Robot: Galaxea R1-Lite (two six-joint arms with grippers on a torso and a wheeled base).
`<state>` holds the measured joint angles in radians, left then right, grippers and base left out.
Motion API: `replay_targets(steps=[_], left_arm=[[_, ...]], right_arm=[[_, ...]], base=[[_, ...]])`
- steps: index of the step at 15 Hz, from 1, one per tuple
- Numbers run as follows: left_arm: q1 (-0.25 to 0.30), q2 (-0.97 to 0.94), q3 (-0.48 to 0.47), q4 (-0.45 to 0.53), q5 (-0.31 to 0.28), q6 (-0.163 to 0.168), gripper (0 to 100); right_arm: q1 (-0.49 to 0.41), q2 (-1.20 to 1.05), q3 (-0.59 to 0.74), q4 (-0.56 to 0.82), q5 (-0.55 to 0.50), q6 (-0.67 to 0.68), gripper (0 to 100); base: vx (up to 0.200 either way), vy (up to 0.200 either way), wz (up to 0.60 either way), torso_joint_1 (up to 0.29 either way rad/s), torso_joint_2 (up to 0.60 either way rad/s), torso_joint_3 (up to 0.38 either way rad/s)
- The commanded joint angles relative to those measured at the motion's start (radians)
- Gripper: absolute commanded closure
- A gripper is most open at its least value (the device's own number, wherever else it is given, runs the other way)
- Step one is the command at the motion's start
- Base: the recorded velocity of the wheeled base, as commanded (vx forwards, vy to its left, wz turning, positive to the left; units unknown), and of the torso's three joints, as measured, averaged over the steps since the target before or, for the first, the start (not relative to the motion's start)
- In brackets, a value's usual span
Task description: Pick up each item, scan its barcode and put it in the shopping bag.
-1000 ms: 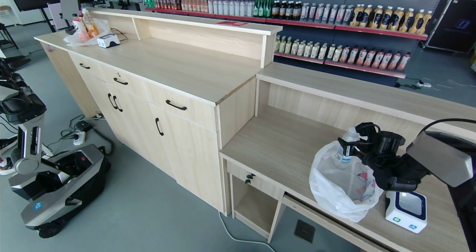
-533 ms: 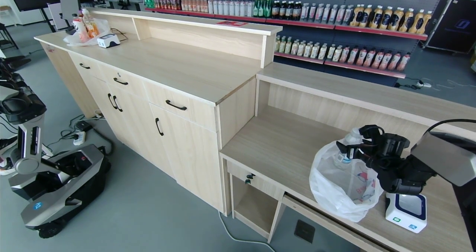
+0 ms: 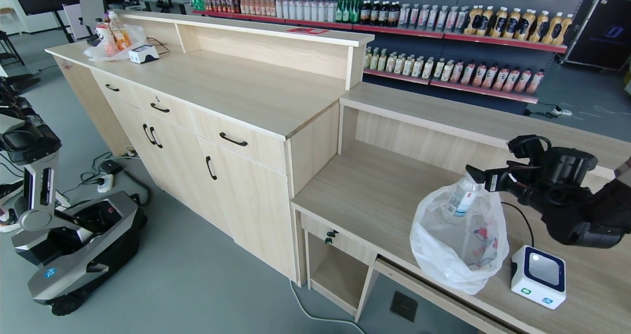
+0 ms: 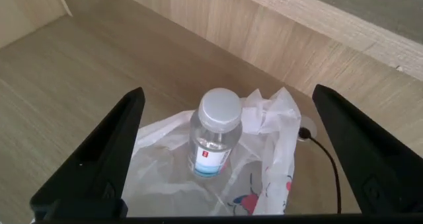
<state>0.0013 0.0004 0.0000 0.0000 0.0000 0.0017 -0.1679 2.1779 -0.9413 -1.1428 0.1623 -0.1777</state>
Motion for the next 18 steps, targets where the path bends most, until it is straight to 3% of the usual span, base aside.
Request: replay_targets(steps=[1, 2, 5, 7, 9, 12, 14, 16, 18], left_arm=[[0.0, 0.0, 0.0, 0.0, 0.0, 0.0, 0], [0.0, 0.0, 0.0, 0.0, 0.0, 0.0, 0], [0.0, 0.0, 0.0, 0.0, 0.0, 0.0, 0], [0.0, 0.0, 0.0, 0.0, 0.0, 0.0, 0], [0.0, 0.0, 0.0, 0.0, 0.0, 0.0, 0], [0.0, 0.0, 0.0, 0.0, 0.0, 0.0, 0], [0.0, 0.0, 0.0, 0.0, 0.0, 0.0, 0], [0.0, 0.0, 0.0, 0.0, 0.0, 0.0, 0], [0.0, 0.0, 0.0, 0.0, 0.0, 0.0, 0]], right_arm=[[-0.025, -0.454, 0.322, 0.057, -0.004, -0.071, 0], [-0.032, -0.56, 0.378, 0.094, -0.012, -0.074, 0], [-0.058, -0.744, 0.371, 0.403, -0.227, -0.071, 0], [-0.139, -0.825, 0.352, 0.623, -0.253, -0.062, 0], [-0.214, -0.831, 0.343, 0.699, -0.323, -0.056, 0], [-0.226, -0.783, 0.329, 0.775, -0.529, 0.106, 0], [-0.252, -0.736, 0.32, 0.764, -0.535, 0.135, 0], [-0.288, -0.615, 0.272, 0.767, -0.534, 0.115, 0], [-0.395, -0.46, 0.208, 0.761, -0.484, -0.103, 0]], base=[[0.0, 0.0, 0.0, 0.0, 0.0, 0.0], [0.0, 0.0, 0.0, 0.0, 0.0, 0.0], [0.0, 0.0, -0.4, 0.002, 0.0, 0.005], [0.0, 0.0, -0.6, -0.005, 0.0, 0.005], [0.0, 0.0, -0.6, 0.002, 0.0, 0.005], [0.0, 0.0, -0.6, 0.002, 0.0, 0.005], [0.0, 0.0, 0.0, 0.0, 0.0, 0.0], [0.0, 0.0, 0.0, 0.0, 0.0, 0.0], [0.0, 0.0, 0.0, 0.0, 0.0, 0.0]])
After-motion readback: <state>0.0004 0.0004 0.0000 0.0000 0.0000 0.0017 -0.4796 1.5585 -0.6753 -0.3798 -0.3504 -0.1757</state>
